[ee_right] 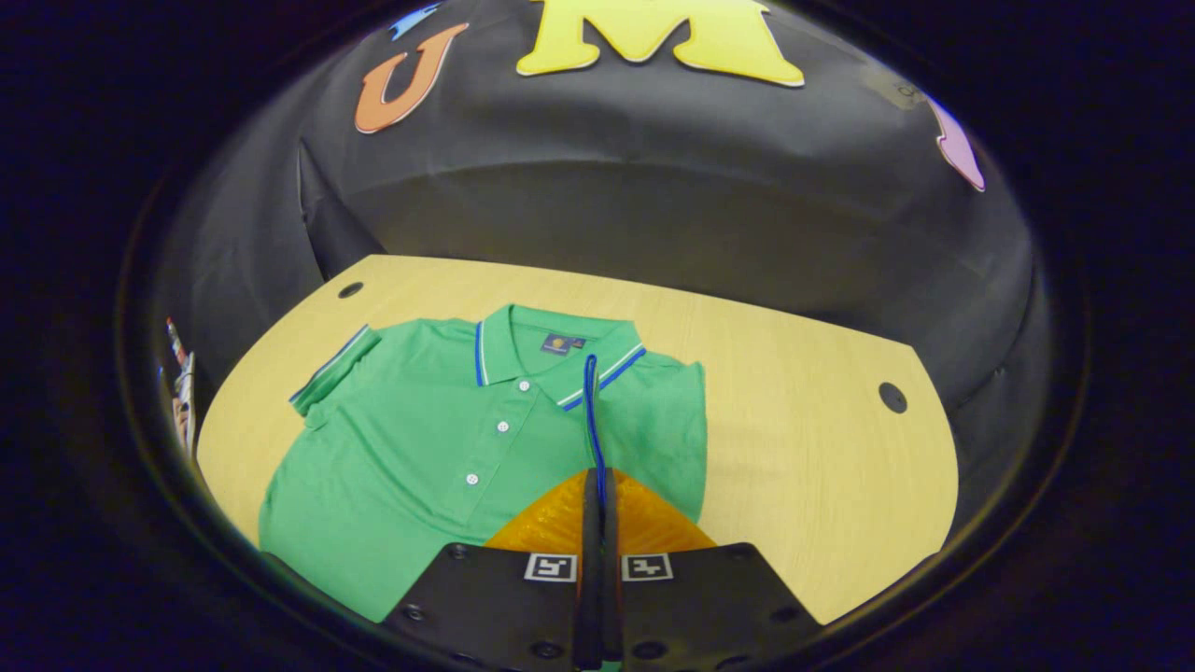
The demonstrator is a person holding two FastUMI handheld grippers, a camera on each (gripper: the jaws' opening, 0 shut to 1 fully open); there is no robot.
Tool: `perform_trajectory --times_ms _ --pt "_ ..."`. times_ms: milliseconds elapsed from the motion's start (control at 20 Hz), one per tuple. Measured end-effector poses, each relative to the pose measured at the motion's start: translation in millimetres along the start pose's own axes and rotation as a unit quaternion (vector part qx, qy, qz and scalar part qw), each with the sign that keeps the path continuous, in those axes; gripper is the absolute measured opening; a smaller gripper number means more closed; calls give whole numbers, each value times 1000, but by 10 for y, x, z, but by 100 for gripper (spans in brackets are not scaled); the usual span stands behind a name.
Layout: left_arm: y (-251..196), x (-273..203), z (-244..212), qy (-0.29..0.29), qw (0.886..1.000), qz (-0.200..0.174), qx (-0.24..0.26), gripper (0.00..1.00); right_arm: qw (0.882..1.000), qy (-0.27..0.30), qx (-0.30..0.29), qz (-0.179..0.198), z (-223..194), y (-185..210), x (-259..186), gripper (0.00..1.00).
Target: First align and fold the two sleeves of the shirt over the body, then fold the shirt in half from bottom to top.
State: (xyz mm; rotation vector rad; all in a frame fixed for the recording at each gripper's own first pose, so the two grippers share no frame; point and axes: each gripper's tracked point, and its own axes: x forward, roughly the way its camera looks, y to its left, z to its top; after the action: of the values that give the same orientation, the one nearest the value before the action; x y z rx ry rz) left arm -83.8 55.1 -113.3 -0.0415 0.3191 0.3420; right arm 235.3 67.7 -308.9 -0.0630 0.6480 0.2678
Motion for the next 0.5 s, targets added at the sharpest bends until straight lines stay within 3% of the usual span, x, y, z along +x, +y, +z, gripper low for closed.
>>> perform_trajectory --times_ms 300,400,500 --pt "220 36 -48 6 1000 3 -13 99 999 24 43 1 -106 69 -75 12" --pt "279 80 -44 8 1000 -1 -15 99 999 20 47 5 -84 83 -170 32" --pt "313 143 -11 8 1000 -10 -16 99 998 9 54 20 -28 137 -330 41"
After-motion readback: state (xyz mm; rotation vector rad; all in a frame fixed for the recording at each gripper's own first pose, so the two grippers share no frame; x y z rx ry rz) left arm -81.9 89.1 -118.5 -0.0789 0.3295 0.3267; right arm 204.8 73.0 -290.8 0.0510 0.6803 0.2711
